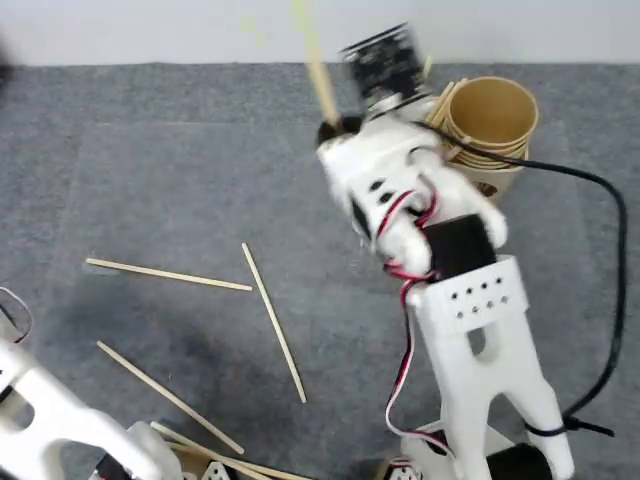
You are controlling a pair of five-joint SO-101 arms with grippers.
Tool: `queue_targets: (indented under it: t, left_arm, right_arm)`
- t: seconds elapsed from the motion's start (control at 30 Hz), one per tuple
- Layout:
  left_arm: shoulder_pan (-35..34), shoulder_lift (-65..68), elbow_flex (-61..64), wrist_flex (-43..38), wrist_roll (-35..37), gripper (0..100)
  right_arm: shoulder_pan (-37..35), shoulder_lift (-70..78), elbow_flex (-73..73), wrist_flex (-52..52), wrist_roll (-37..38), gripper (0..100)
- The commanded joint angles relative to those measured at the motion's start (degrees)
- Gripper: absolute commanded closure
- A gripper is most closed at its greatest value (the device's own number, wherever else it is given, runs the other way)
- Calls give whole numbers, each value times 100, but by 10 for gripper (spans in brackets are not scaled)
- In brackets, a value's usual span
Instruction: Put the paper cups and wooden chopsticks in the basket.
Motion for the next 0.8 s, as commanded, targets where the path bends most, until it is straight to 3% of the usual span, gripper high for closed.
queue_targets:
  t: [0.0,0.47,0.63,0.77]
  left_arm:
    - [-9,-70,-31,-141,-9,945]
    - [-9,-70,-31,-141,-9,945]
    - [0,-70,-31,-114,-9,945]
    - [0,-70,-31,-114,-9,945]
  right_arm:
    - [470,-22,-185,-1226,35,991]
    - [1191,4,3042,-5138,35,991]
    - [1262,40,3490,-5042,44,969]
    - [1165,-66,3270,-4198,35,833]
